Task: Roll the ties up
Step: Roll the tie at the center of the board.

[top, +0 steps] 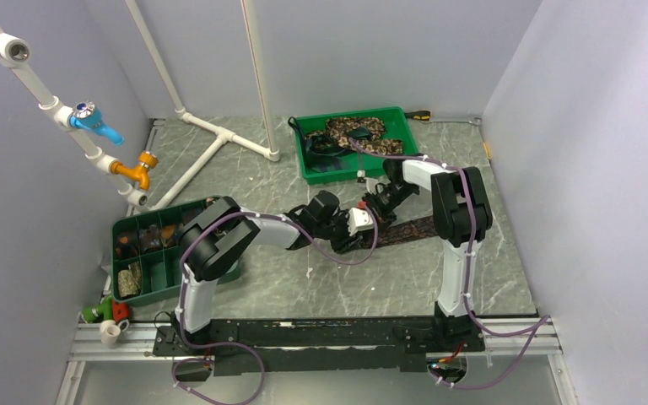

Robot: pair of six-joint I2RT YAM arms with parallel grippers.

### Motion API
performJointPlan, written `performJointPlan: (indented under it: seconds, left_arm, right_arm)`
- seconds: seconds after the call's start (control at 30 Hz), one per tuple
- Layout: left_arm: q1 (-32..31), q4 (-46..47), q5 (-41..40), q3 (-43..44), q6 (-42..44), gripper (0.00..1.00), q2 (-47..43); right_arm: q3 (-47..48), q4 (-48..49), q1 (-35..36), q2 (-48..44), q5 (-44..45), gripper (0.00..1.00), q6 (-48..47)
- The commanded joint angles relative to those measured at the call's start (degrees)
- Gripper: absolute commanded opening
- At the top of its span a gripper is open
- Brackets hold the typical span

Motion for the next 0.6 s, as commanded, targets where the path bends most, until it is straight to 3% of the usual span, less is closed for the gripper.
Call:
performJointPlan:
  seconds: [0.0, 0.03, 0.13, 0.33, 0.57]
  left_arm:
    - [1.11, -12.03, -4.53, -3.56, -2.71, 0.54, -0.08]
    - [1.82, -10.72, -2.44, -5.04, -2.88, 0.65, -1.17]
    - [4.54, 0.06, 3.66, -12.30, -2.87, 0.76, -6.66]
    - [5.15, 9.69, 9.22, -14.73, 0.14, 0.81, -8.06]
    - [4.36, 21.19, 9.46, -8.45, -6.77, 0.82, -0.15]
  right_arm:
    - [-0.50, 7.66, 0.15, 2.85, 8.00, 0.00, -0.96]
    - [-1.25, 8.67, 0.23, 3.07, 9.68, 0.00, -1.00]
    - [-2.12, 9.20, 0.32, 3.69, 13.40, 0.00, -1.85]
    - [-4.93, 10.52, 0.80, 2.21, 16.49, 0.00, -2.81]
    - [-4.12, 10.46, 1.12, 3.00, 17.03, 0.00, -1.94]
